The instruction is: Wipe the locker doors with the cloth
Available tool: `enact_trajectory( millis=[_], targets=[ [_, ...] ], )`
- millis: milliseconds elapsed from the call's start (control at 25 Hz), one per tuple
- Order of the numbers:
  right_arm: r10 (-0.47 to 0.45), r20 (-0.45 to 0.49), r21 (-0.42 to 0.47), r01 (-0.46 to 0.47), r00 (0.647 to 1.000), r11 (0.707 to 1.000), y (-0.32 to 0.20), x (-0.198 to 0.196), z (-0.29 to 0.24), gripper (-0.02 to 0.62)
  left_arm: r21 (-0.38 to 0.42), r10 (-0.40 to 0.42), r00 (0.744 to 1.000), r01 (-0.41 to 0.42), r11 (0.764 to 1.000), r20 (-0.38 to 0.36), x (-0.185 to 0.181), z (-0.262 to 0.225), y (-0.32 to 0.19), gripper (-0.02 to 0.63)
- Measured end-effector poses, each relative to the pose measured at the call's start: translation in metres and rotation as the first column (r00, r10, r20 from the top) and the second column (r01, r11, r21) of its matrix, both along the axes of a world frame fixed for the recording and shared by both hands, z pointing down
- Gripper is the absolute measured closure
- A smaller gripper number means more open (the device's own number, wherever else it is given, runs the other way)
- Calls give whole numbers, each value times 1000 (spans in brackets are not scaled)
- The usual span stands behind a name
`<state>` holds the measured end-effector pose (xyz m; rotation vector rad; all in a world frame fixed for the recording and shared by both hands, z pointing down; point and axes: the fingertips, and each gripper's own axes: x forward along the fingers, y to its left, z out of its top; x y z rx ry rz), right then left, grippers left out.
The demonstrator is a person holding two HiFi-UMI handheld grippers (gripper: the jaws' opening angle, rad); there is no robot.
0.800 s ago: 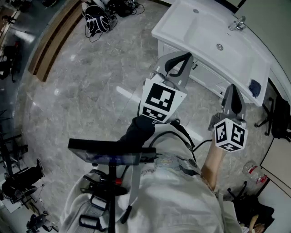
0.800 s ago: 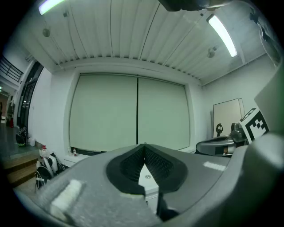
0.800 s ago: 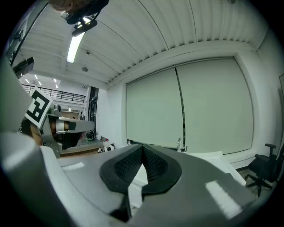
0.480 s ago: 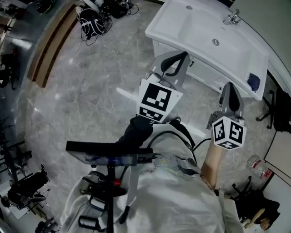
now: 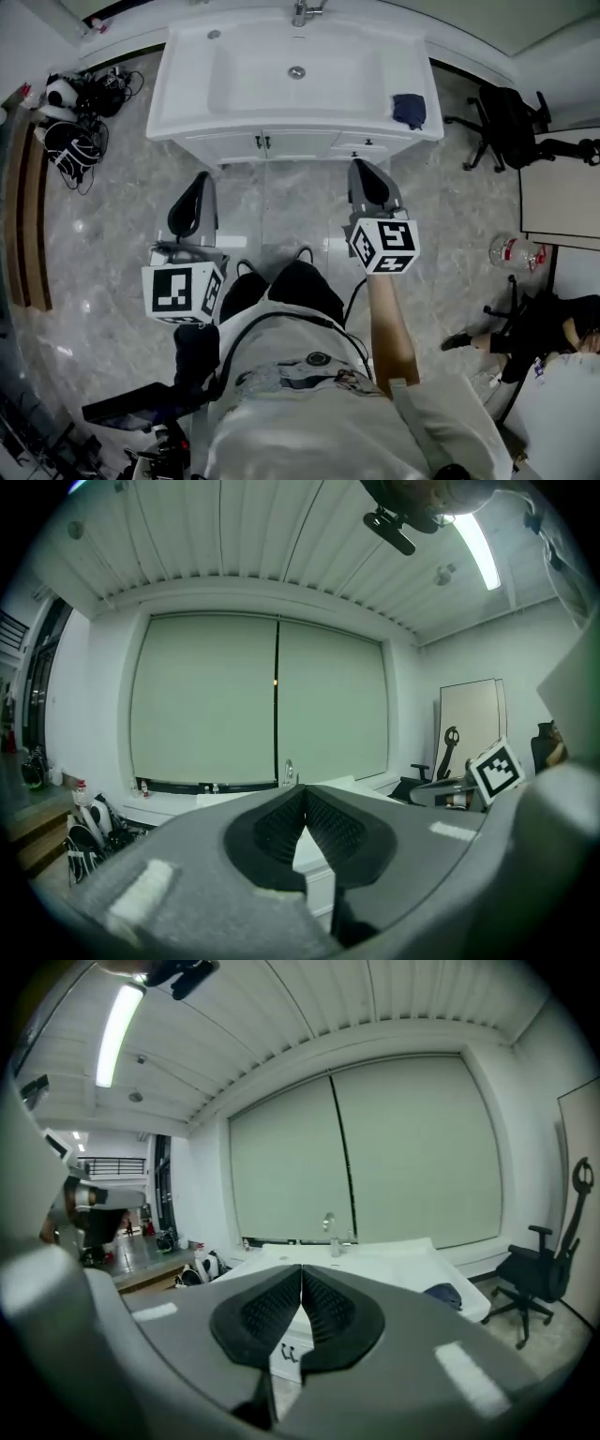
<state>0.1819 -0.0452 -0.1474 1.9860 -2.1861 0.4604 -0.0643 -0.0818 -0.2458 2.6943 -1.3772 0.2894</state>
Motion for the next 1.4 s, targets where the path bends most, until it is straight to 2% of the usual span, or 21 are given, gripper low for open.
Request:
enact_trajectory(
  millis=[40,80,200,360,520,680,840,960,1040,1160,1240,1280,1320,1400],
  targets=[
    [24,8,-23,-24,1000,999,-3,27,15,575,-12,6,1000,-6,1000,8,9,5,1,604],
    [45,10,-48,-44,999,998,-7,54,31,535,-27,12,1000,-12,1000,15,18,11,2,604],
    [77,-38,-123,-81,996,989,-23,135,76,499,-67,34,999,-32,997,37,48,33,7,604],
    [70,-143,-222,-101,987,970,-58,236,128,457,-125,83,995,-75,989,57,92,65,16,604],
    [50,-213,-344,-123,976,931,-108,310,177,409,-165,114,990,-99,981,85,113,88,22,604],
    [12,-238,-479,-128,971,868,-151,349,221,337,-206,107,985,-78,975,133,114,103,25,604],
    [36,-186,-593,-142,982,792,-174,365,265,293,-235,70,983,-28,972,171,105,118,27,604],
    [44,-202,-668,-171,978,724,-176,373,291,296,-245,38,980,10,969,193,93,124,27,604],
    [70,-201,-687,-192,977,701,-175,375,299,347,-246,24,979,27,969,202,83,127,28,604],
    [85,-225,-666,-217,971,714,-173,361,298,493,-264,-3,980,57,963,199,64,135,35,604],
    [61,-255,-653,-219,965,725,-171,352,293,506,-264,-17,983,66,962,185,55,136,36,604],
    [63,-254,-633,-215,965,744,-171,346,287,508,-261,-23,984,70,963,177,51,136,36,604],
    [68,-247,-597,-207,967,775,-172,336,276,508,-260,-29,985,74,963,171,47,135,37,604],
    [67,-220,-494,-170,973,852,-170,306,246,508,-260,-42,986,84,962,164,38,134,39,604]
  ],
)
